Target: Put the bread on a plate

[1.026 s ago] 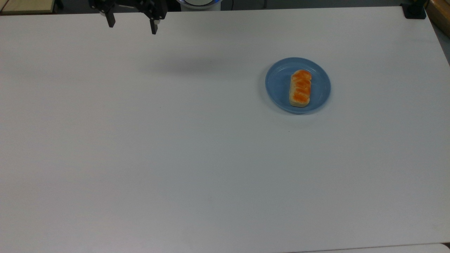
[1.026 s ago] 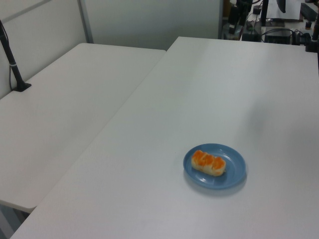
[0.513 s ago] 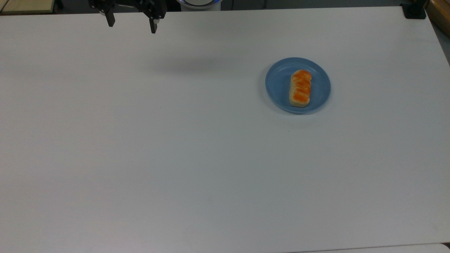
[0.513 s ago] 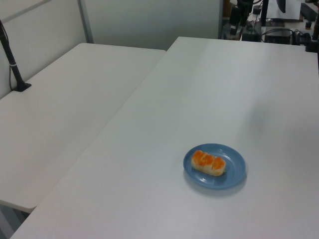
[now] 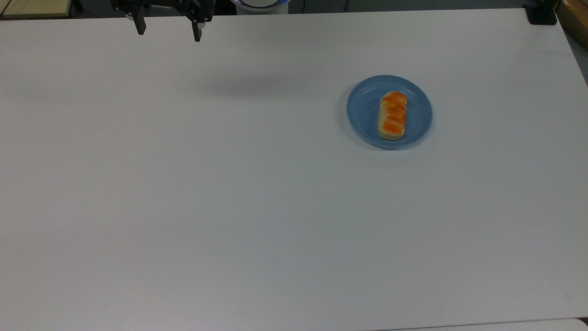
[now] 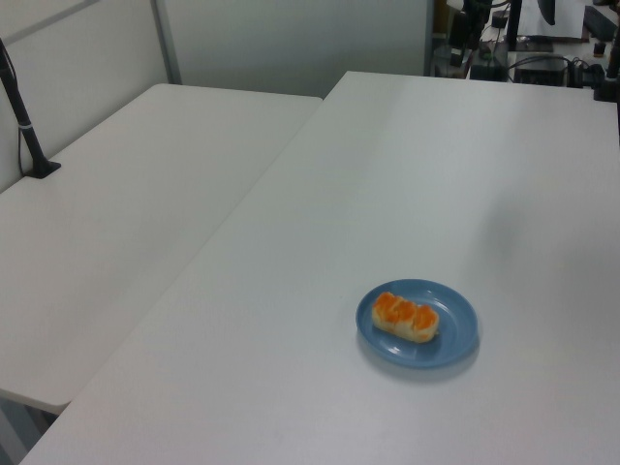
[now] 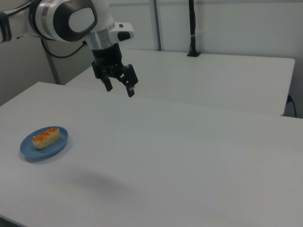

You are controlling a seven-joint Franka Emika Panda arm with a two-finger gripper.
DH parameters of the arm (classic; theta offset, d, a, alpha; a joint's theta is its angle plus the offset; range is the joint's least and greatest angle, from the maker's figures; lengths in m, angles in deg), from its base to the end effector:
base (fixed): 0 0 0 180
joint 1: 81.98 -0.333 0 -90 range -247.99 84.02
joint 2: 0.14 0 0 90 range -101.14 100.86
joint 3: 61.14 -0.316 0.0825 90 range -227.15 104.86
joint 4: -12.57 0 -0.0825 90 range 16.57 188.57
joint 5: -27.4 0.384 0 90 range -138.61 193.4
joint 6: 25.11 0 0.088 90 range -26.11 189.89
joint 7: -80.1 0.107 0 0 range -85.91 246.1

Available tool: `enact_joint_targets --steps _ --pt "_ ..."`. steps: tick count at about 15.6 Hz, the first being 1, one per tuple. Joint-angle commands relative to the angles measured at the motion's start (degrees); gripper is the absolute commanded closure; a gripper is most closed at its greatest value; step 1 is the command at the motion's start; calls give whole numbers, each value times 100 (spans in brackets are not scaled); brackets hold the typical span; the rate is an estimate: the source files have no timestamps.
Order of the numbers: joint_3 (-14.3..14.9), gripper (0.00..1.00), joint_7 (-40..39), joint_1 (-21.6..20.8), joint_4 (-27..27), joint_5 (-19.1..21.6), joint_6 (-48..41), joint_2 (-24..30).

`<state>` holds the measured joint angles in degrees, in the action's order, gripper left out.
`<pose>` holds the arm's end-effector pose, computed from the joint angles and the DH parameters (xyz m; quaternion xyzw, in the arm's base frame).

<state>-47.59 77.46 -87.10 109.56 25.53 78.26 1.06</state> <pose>0.5610 -0.0872 0.5992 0.9966 -0.0478 0.0642 0.0199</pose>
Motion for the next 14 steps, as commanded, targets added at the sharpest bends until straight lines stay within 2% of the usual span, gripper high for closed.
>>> enact_joint_targets --steps 1,6,10,14 --pt "-29 0 -167 73 -66 55 -291 64" --pt "-28 0 -167 29 -66 46 -300 47" --pt "-2 0 -141 64 -215 257 -379 38" --pt "-2 0 -176 29 -233 249 -581 56"
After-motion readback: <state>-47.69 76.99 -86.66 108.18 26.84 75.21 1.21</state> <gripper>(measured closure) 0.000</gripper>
